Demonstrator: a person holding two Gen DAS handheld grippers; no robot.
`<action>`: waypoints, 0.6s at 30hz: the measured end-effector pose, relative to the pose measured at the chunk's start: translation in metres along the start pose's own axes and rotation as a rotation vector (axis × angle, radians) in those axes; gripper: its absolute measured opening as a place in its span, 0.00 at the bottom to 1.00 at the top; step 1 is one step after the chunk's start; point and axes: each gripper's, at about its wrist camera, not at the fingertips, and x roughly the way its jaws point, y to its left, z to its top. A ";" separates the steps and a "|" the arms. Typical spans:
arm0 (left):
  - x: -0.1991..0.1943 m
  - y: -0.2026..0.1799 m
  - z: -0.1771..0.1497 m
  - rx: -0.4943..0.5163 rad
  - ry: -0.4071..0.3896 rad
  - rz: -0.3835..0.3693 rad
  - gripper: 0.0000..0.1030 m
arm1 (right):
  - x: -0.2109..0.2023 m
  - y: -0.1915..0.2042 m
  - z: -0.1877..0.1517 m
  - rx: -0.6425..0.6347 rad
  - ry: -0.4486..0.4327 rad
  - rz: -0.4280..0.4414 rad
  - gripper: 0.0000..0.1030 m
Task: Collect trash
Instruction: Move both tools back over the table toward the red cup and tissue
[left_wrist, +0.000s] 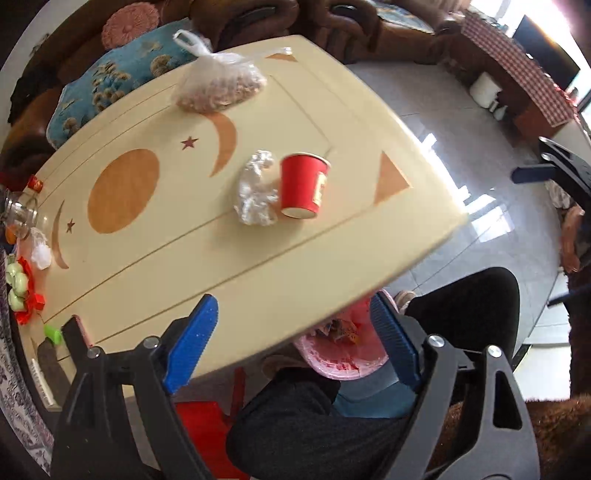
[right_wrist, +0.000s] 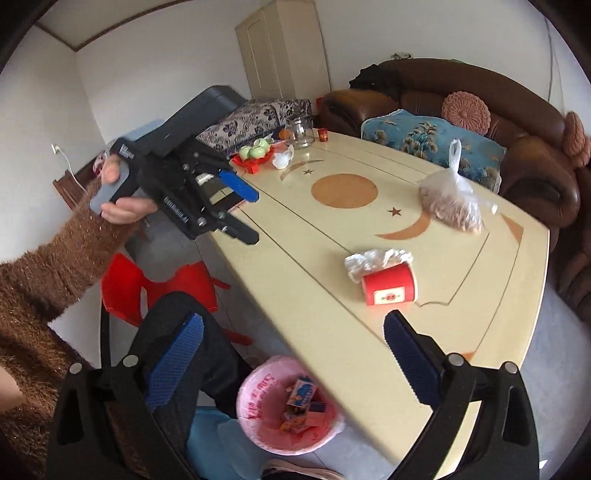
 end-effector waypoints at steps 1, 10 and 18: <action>0.002 0.004 0.007 -0.010 0.017 0.018 0.80 | 0.001 -0.002 0.006 -0.018 0.009 -0.007 0.93; 0.039 0.018 0.050 -0.026 0.102 0.014 0.80 | 0.047 -0.034 0.026 -0.078 0.132 -0.009 0.93; 0.065 0.018 0.074 0.006 0.134 0.023 0.80 | 0.079 -0.072 0.029 -0.043 0.168 0.023 0.93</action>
